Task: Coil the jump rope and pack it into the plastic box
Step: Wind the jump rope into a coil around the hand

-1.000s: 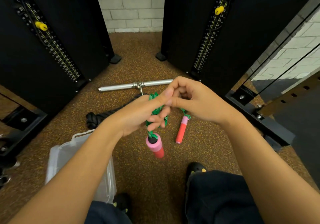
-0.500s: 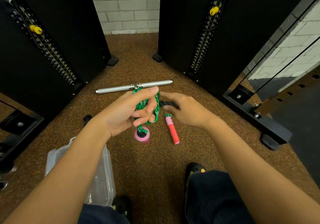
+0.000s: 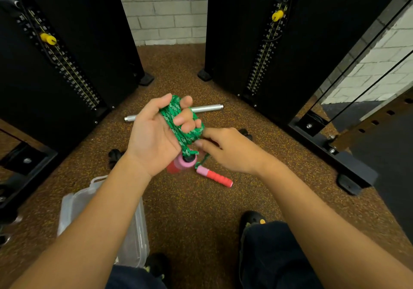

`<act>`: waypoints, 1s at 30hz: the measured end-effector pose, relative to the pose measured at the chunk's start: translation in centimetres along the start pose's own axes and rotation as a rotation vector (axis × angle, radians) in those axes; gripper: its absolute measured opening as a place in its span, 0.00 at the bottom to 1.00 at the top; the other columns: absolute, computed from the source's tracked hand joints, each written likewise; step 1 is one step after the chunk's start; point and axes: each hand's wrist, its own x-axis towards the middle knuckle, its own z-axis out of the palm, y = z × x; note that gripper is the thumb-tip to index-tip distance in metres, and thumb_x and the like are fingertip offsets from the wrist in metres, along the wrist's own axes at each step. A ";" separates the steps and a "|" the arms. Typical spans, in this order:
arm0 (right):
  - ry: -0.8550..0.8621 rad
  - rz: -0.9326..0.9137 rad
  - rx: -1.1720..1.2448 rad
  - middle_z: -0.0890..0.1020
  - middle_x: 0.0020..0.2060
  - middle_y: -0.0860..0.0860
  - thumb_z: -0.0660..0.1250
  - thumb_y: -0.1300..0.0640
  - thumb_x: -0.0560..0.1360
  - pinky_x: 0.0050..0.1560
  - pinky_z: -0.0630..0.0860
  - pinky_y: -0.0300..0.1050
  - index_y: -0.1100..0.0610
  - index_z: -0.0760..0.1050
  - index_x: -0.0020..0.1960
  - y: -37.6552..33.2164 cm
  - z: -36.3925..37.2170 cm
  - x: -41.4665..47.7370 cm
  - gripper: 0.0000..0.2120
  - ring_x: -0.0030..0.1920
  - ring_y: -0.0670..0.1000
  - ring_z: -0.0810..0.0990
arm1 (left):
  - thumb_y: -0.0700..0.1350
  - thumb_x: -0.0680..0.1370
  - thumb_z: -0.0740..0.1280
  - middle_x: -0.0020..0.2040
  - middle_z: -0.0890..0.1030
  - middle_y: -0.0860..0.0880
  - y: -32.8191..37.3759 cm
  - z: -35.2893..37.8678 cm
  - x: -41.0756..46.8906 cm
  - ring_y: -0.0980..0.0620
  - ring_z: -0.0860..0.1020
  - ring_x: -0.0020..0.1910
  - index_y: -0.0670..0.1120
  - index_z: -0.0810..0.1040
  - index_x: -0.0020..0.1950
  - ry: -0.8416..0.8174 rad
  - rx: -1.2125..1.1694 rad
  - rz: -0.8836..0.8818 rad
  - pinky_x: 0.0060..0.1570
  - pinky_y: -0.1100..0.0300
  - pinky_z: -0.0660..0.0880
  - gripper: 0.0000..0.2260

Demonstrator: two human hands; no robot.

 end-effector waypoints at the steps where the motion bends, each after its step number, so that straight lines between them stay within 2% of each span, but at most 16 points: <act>1: -0.012 -0.014 -0.020 0.83 0.43 0.52 0.59 0.56 0.79 0.36 0.70 0.33 0.58 0.75 0.51 -0.1 0.1 -0.1 0.08 0.35 0.44 0.76 | 0.49 0.77 0.56 0.29 0.68 0.53 0.0 -0.1 0.0 0.56 0.69 0.29 0.44 0.75 0.46 0.041 -0.006 0.035 0.47 0.62 0.73 0.12; 3: -0.021 -0.050 -0.048 0.79 0.41 0.48 0.59 0.57 0.79 0.39 0.69 0.36 0.58 0.75 0.54 -0.4 0.4 -0.3 0.09 0.38 0.46 0.75 | 0.48 0.80 0.56 0.30 0.70 0.53 0.0 -0.3 0.2 0.57 0.71 0.30 0.44 0.75 0.51 0.137 -0.001 0.099 0.49 0.61 0.70 0.11; 6: 0.005 -0.103 -0.082 0.73 0.40 0.44 0.59 0.58 0.78 0.40 0.66 0.30 0.58 0.74 0.58 -0.9 0.5 -0.6 0.11 0.38 0.42 0.70 | 0.45 0.81 0.57 0.32 0.74 0.54 -0.3 -0.4 0.6 0.58 0.74 0.31 0.44 0.76 0.52 0.319 0.114 0.197 0.48 0.63 0.72 0.09; 9: 0.055 -0.117 -0.096 0.70 0.36 0.40 0.60 0.56 0.78 0.38 0.66 0.33 0.56 0.74 0.55 -1.2 0.4 -0.8 0.08 0.36 0.41 0.69 | 0.41 0.80 0.59 0.42 0.81 0.51 -0.9 -0.4 0.8 0.59 0.81 0.39 0.44 0.77 0.52 0.467 0.294 0.241 0.47 0.66 0.76 0.08; 11: 0.082 -0.135 -0.113 0.69 0.35 0.40 0.60 0.55 0.77 0.38 0.66 0.38 0.55 0.73 0.50 -1.3 0.3 -1.0 0.06 0.36 0.43 0.70 | 0.39 0.79 0.61 0.49 0.83 0.47 -1.3 -0.2 0.8 0.57 0.82 0.46 0.44 0.77 0.54 0.484 0.374 0.184 0.49 0.65 0.77 0.08; 12: 0.101 -0.148 -0.129 0.71 0.36 0.42 0.61 0.54 0.77 0.40 0.67 0.39 0.56 0.73 0.48 -1.4 0.2 -1.1 0.06 0.37 0.44 0.71 | 0.38 0.78 0.62 0.51 0.83 0.47 -1.5 -0.1 0.9 0.57 0.82 0.48 0.44 0.77 0.55 0.485 0.420 0.138 0.48 0.65 0.77 0.08; 14: 0.149 -0.172 -0.150 0.69 0.36 0.41 0.61 0.55 0.77 0.40 0.66 0.35 0.56 0.72 0.46 -1.5 -0.1 -1.2 0.05 0.37 0.41 0.70 | 0.39 0.77 0.64 0.49 0.83 0.47 -2.2 -0.1 0.8 0.55 0.82 0.47 0.45 0.78 0.55 0.484 0.578 0.053 0.47 0.62 0.78 0.08; 17: 0.193 -0.184 -0.122 0.70 0.40 0.42 0.62 0.55 0.77 0.40 0.67 0.32 0.57 0.72 0.48 -1.5 -0.9 -1.3 0.05 0.37 0.40 0.69 | 0.43 0.77 0.63 0.42 0.82 0.47 -2.4 0.5 0.5 0.51 0.81 0.45 0.46 0.79 0.46 0.423 0.692 -0.039 0.51 0.53 0.76 0.05; 19: 0.216 -0.165 -0.071 0.71 0.41 0.44 0.64 0.53 0.76 0.39 0.69 0.33 0.56 0.72 0.49 -1.5 -1.6 -1.4 0.06 0.37 0.42 0.72 | 0.45 0.79 0.60 0.38 0.83 0.48 -2.0 1.2 0.2 0.52 0.81 0.39 0.46 0.79 0.44 0.322 0.582 -0.106 0.45 0.57 0.77 0.09; 21: 0.219 -0.129 -0.009 0.73 0.38 0.44 0.67 0.52 0.73 0.36 0.70 0.32 0.54 0.69 0.47 -1.5 -2.5 -1.6 0.09 0.35 0.40 0.73 | 0.50 0.79 0.58 0.36 0.83 0.48 -1.4 1.6 0.0 0.54 0.81 0.34 0.45 0.79 0.46 0.188 0.561 -0.196 0.40 0.62 0.79 0.13; 24: 0.207 -0.104 0.130 0.77 0.37 0.52 0.72 0.50 0.68 0.36 0.72 0.35 0.56 0.69 0.47 -1.3 -3.6 -1.8 0.16 0.34 0.42 0.74 | 0.57 0.72 0.62 0.31 0.81 0.48 -1.1 1.3 -0.3 0.56 0.77 0.28 0.42 0.80 0.45 0.011 0.638 -0.309 0.41 0.62 0.77 0.19; 26: 0.193 -0.106 0.225 0.79 0.37 0.56 0.74 0.50 0.66 0.38 0.75 0.41 0.57 0.70 0.48 -1.0 -3.8 -1.6 0.18 0.34 0.49 0.76 | 0.58 0.71 0.63 0.26 0.77 0.51 -0.9 1.0 -0.6 0.58 0.74 0.25 0.42 0.82 0.43 -0.063 0.647 -0.334 0.44 0.61 0.76 0.20; 28: 0.160 -0.101 0.281 0.79 0.36 0.59 0.74 0.49 0.65 0.42 0.75 0.51 0.56 0.72 0.47 -0.8 -3.7 -1.4 0.18 0.36 0.55 0.77 | 0.60 0.69 0.64 0.23 0.73 0.51 -0.8 0.9 -0.7 0.59 0.73 0.24 0.44 0.84 0.41 -0.120 0.624 -0.340 0.41 0.64 0.77 0.20; 30: 0.108 -0.095 0.365 0.77 0.38 0.58 0.72 0.46 0.65 0.44 0.74 0.55 0.53 0.74 0.48 -0.7 -3.4 -1.2 0.17 0.38 0.54 0.75 | 0.62 0.66 0.65 0.22 0.72 0.52 -0.7 0.6 -0.8 0.59 0.71 0.23 0.44 0.84 0.40 -0.161 0.562 -0.346 0.39 0.64 0.77 0.22</act>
